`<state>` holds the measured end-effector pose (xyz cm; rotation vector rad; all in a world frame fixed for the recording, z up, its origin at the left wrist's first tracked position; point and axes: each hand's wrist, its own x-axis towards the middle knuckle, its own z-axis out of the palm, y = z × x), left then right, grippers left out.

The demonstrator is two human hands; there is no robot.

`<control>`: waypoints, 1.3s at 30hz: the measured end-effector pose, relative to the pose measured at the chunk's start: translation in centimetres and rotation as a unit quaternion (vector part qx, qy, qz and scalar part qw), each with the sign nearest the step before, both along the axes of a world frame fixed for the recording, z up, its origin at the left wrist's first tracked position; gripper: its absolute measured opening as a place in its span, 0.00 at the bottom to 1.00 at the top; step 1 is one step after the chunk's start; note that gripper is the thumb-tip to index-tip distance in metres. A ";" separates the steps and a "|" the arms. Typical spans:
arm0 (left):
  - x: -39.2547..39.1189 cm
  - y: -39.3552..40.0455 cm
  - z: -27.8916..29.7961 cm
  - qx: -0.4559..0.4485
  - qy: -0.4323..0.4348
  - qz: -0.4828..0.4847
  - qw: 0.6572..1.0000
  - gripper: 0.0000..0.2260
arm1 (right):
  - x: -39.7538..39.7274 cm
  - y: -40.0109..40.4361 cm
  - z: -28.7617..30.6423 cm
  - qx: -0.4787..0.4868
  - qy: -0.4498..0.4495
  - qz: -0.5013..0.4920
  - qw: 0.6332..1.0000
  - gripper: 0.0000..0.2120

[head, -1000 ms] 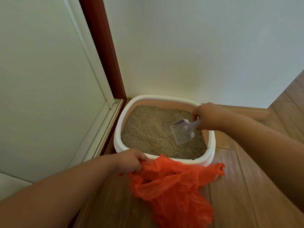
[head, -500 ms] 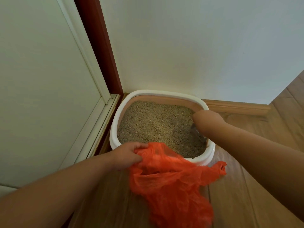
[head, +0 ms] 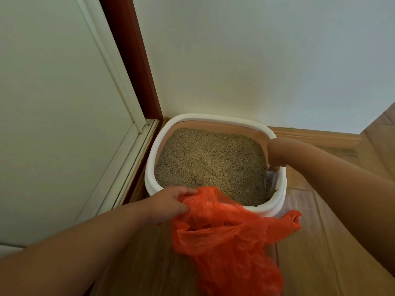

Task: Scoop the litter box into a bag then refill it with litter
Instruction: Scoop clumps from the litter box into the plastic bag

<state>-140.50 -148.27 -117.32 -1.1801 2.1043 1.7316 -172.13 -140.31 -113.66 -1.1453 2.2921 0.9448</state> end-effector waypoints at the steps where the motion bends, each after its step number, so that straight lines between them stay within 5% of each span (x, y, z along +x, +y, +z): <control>1: 0.0 0.0 -0.1 -0.005 0.000 -0.002 1.000 0.27 | -0.2 0.2 0.0 -0.005 0.000 -0.003 1.000 0.17; 17: -0.7 -0.5 -0.9 -0.022 0.008 -0.005 1.000 0.28 | -1.7 3.7 -3.6 -0.214 -0.056 -0.133 0.966 0.18; 33: -1.2 -0.7 -1.3 -0.015 0.007 -0.011 1.000 0.27 | 0.1 3.9 -9.3 -0.388 -0.194 -0.249 0.866 0.05; 39: -0.9 -0.9 -1.5 -0.014 0.010 -0.006 1.000 0.28 | 3.3 2.7 -11.5 -0.448 -0.246 -0.269 0.816 0.09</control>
